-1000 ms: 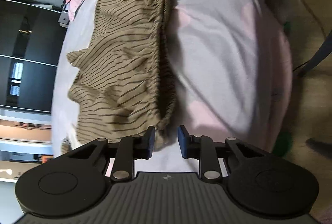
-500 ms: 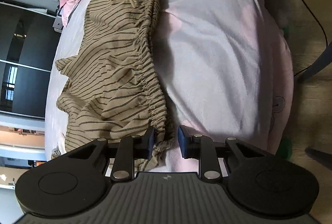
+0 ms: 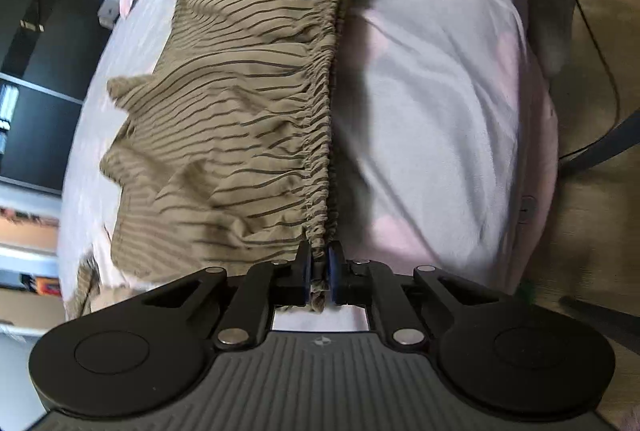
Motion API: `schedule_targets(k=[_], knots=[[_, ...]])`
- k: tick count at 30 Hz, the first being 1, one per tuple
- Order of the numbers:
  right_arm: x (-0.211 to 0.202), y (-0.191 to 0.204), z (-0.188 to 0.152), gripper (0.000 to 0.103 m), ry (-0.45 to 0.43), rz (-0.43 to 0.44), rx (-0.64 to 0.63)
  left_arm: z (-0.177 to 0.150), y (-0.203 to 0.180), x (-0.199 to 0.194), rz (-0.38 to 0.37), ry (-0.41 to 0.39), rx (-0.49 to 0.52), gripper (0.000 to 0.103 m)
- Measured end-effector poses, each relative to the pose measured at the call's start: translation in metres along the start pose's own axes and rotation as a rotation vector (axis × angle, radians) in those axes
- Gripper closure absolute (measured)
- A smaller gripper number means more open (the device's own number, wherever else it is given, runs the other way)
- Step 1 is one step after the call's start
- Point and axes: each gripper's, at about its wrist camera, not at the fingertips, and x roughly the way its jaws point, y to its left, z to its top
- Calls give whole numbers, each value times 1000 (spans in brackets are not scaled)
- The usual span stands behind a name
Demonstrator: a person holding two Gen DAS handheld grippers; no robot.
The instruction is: Fold clothes
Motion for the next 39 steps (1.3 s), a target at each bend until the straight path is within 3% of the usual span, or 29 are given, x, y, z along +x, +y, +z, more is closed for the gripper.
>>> schedule_targets(k=[4,12,15,18,20,21,22,23,25,28,31,39], knots=[[-30,7,-1,93,-37,102,-48,-3,18,-21,-95,4,-41,97],[-56,28,-12,93,12,334,-143,-12,-9,-37,-314,24,45,98],[-48,36,-13,93,30,335,-166,-14,-14,-22,-330,48,15,97],[-44,32,-13,92,32,337,-143,-17,-2,-12,-359,67,-79,95],[-45,26,-14,84,25,343,-112,-21,11,-12,-391,63,-155,90],[-46,23,-14,77,18,349,-95,-23,17,-14,-403,58,-185,86],[-48,20,-14,64,11,355,-78,-24,23,-16,-414,53,-214,77],[-50,19,-14,63,2,369,-59,-26,28,-18,-428,47,-240,68],[-59,15,-15,63,-34,422,-14,-28,35,-26,-470,22,-264,61],[-75,-4,-15,62,-114,475,75,-28,59,-33,-512,-27,-338,61],[-81,-35,-13,63,-166,429,212,-30,91,-34,-526,-60,-461,61],[-64,-124,-27,68,-175,211,578,-47,178,-3,-339,-54,-741,61]])
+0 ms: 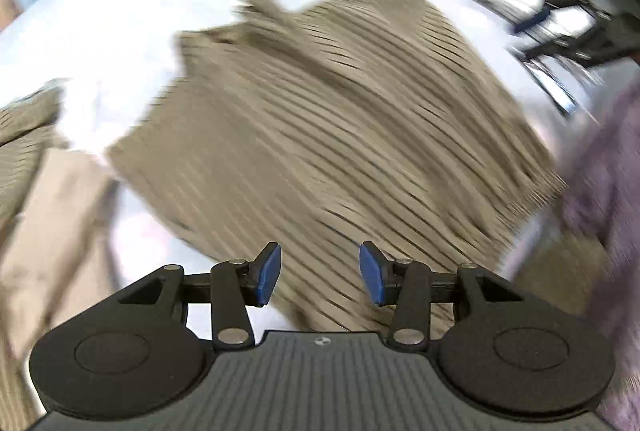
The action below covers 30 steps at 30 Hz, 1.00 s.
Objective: Fold clothes
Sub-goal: 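Open both grippers to release the waistband and withdraw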
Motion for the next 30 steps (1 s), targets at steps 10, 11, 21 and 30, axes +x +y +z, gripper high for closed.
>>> schedule_targets(k=[10,11,21,30], knots=[[35,-125,15,66,20,-251,459,46,98,40,241,-55,-303,61],[40,-141,14,66,21,-275,532,49,107,45,248,-59,-337,61],[107,-211,24,77,90,-335,786,64,157,99,287,2,-420,61],[157,-228,10,84,227,-317,846,72,166,119,233,22,-436,61]])
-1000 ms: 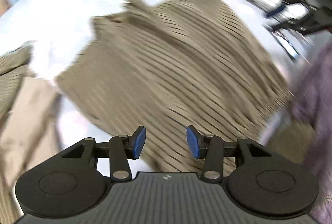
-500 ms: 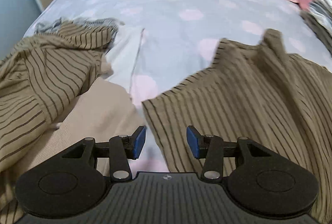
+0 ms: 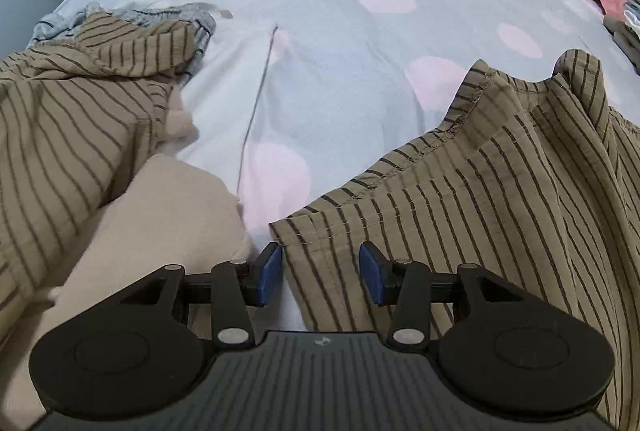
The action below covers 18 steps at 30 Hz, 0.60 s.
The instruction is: Fold clothes
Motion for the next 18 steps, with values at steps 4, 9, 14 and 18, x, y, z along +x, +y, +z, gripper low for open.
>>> schedule_targets(k=[4,9,14,18], knots=[[4,0,-3,103,8,-25,-8,0,2,4,-7,14,-17,62],[-4,4,-1,103,-10,-34,-20,1,0,5,-17,16,-34,82],[-13,6,-1,103,-37,-68,-15,7,2,-8,-17,-9,-65,102],[-29,-4,6,103,-110,-98,35,11,26,-22,30,-33,-149,103]])
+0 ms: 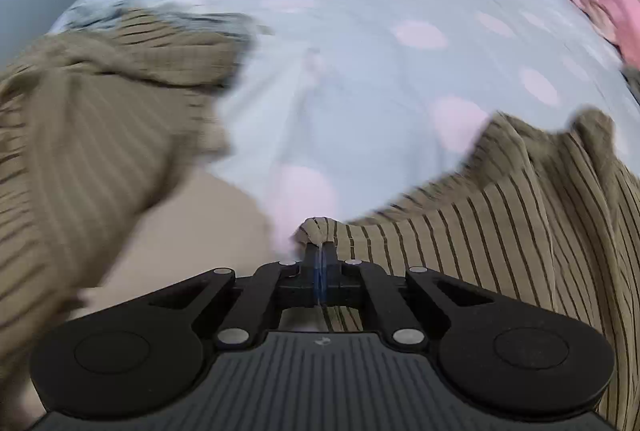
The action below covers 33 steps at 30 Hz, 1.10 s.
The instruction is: Fold clothes
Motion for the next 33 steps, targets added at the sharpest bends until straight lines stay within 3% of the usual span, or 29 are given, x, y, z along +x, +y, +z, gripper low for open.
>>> schedule_targets(k=[6,9,11,12,13,14,19,20,21,22,27,33], knots=[[-3,-24,6,103,-36,-73,87,2,24,-4,30,17,-55,103],[1,-30,6,102,6,9,135,1,20,-3,44,18,-23,103],[4,-30,4,94,38,75,163,0,17,-2,52,20,-6,103],[5,-28,4,86,45,87,162,-1,16,-1,55,20,1,103],[6,-25,3,67,48,88,154,-2,14,0,58,21,8,103],[7,-22,2,64,49,91,142,-2,14,0,58,21,9,103],[21,-10,-4,67,94,93,114,-3,15,3,56,21,8,103],[25,-7,-6,84,105,80,106,-3,15,3,58,19,8,103],[29,-5,-8,95,112,65,100,-3,14,4,60,17,9,103],[30,-3,-9,97,109,55,97,-4,13,4,64,14,14,103],[15,-9,-1,100,19,-27,119,-4,13,-1,82,-1,17,103],[12,-41,6,100,-18,-131,233,-2,16,2,116,11,12,103]])
